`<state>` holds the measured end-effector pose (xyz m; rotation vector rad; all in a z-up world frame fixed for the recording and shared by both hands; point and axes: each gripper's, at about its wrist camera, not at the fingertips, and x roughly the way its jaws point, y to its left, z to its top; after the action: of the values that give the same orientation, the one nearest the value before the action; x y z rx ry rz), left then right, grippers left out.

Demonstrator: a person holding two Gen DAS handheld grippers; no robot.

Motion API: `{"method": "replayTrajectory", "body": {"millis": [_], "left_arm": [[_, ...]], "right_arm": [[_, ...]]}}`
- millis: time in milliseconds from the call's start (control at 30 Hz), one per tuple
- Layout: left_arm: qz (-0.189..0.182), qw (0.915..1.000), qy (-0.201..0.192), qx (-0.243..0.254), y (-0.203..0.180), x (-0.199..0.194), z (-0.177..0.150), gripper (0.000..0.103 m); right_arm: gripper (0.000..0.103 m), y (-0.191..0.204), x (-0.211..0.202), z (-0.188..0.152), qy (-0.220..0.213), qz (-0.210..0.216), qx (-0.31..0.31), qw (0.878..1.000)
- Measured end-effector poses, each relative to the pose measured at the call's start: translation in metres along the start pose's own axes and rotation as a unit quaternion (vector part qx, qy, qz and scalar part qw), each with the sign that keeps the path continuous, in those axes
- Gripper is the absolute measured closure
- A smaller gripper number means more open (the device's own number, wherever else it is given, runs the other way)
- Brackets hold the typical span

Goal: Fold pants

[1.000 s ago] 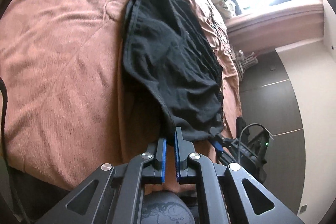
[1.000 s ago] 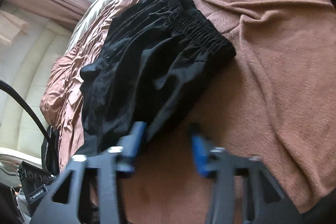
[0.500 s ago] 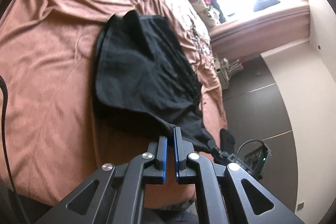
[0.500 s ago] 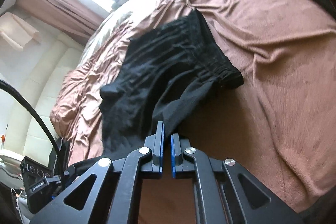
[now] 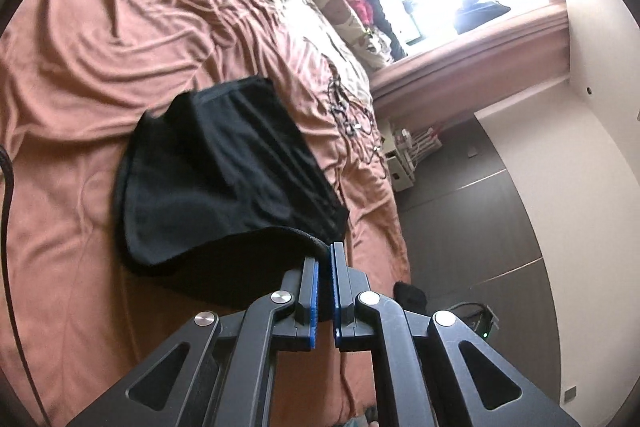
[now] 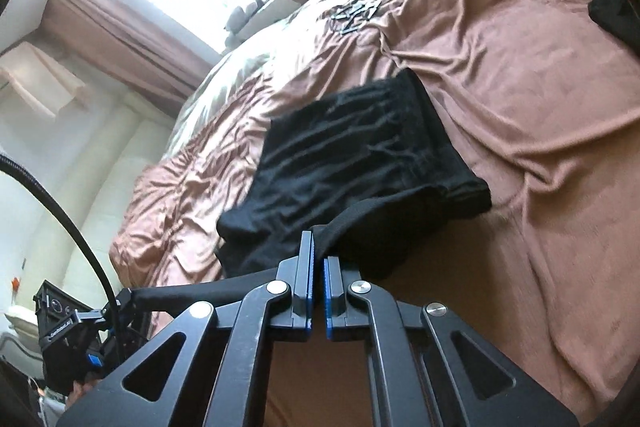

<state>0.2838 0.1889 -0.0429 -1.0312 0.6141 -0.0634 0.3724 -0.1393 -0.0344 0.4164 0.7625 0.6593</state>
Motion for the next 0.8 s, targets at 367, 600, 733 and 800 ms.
{"method": "replayTrajectory", "body": {"millis": [367,600,733,800], "left_arm": [[0.027,0.9992,0.007,0.029,-0.018,0.056,0.07,0.098],[0.062,0.9971,0.024,0.037,-0.003,0.108,0.108,0.098],[0.081,0.9953,0.034,0.041,0.008,0.137,0.123,0.098],[0.09,0.994,0.043,0.044,0.015,0.154,0.132,0.098]], "right_arm": [[0.102,0.004,0.051,0.048,-0.009,0.004,0.022,1.0],[0.102,0.0,0.105,0.079,0.005,-0.007,0.033,0.999],[0.102,-0.004,0.131,0.093,0.015,-0.01,0.039,0.999],[0.102,-0.01,0.141,0.098,0.018,-0.006,0.045,0.999]]}}
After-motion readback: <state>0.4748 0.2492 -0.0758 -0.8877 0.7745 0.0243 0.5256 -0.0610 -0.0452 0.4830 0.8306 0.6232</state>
